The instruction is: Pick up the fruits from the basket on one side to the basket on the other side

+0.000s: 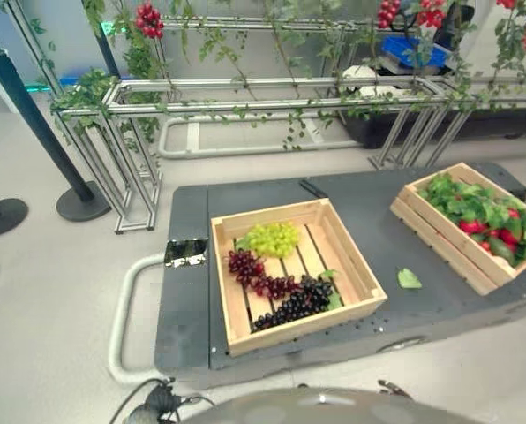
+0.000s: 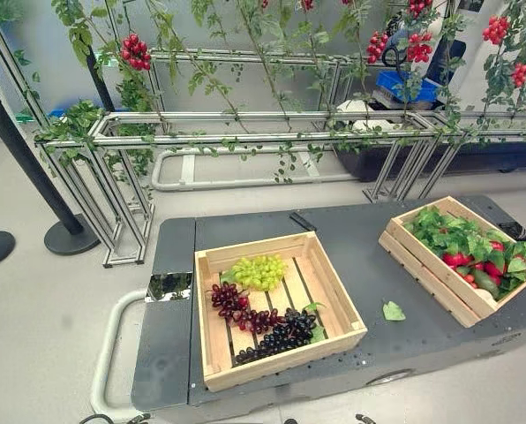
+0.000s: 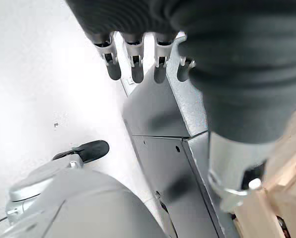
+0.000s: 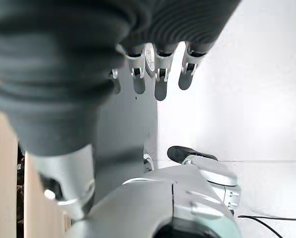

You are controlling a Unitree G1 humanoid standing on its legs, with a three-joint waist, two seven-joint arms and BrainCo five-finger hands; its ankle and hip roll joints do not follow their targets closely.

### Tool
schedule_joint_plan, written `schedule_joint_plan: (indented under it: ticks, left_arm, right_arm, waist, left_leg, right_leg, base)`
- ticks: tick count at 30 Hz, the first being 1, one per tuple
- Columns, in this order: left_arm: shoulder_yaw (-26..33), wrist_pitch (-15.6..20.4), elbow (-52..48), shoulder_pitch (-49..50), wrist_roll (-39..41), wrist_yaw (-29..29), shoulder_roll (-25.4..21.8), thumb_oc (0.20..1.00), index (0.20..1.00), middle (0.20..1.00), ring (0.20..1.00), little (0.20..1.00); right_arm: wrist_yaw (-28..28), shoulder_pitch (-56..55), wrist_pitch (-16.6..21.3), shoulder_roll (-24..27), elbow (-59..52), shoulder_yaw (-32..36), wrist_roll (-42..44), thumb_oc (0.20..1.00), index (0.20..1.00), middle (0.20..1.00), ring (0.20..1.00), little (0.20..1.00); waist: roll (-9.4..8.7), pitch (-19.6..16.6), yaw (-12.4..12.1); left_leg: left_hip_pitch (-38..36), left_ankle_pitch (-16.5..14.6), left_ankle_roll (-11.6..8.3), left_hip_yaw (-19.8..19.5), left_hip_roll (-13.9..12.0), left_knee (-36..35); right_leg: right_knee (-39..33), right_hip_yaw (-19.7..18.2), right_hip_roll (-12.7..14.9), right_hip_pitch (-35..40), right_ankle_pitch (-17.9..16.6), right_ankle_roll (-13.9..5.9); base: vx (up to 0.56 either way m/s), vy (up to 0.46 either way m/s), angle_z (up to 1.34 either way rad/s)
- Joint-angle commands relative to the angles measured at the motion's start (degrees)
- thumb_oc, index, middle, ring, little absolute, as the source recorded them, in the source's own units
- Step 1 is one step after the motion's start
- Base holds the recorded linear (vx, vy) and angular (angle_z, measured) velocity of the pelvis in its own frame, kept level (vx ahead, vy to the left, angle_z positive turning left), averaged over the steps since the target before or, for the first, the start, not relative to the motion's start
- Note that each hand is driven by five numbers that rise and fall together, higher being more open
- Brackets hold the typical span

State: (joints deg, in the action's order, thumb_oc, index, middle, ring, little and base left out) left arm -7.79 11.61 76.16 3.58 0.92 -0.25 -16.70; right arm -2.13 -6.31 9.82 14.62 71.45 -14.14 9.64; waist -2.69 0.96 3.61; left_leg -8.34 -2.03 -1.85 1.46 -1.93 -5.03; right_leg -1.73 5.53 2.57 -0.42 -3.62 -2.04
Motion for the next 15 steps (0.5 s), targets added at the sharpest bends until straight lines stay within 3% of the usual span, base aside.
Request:
schedule_joint_plan:
  ticks: [1, 15]
  left_arm:
    - [0.3, 1.7, 1.3, -3.2, 0.3, 0.3, 0.8, 1.0, 1.0, 1.0, 1.0, 1.0]
    - [1.4, 3.3, -2.9, -3.6, 4.8, 2.2, 0.0, 1.0, 1.0, 1.0, 1.0, 1.0]
  right_arm:
    - [0.5, 4.2, 1.6, -0.2, 2.1, -0.2, -0.2, 1.0, 1.0, 1.0, 1.0, 1.0]
    - [0.7, 4.2, 2.2, 0.6, 1.6, 0.2, 0.4, 1.0, 1.0, 1.0, 1.0, 1.0]
  waist:
    - [-1.58, 0.9, 0.3]
    - [-1.66, 1.1, 0.0]
  left_leg:
    - [3.9, 1.1, 3.08, -0.1, 4.1, 0.9]
    - [4.1, 1.3, 3.1, -0.5, 4.1, 0.9]
  right_leg:
    - [4.6, 1.3, 0.8, -1.4, 1.1, -3.32]
    - [4.7, 1.5, 0.9, -1.4, 1.0, -3.32]
  base:
    - [-0.05, 0.375, 1.97]
    - [0.0, 0.0, 0.0]
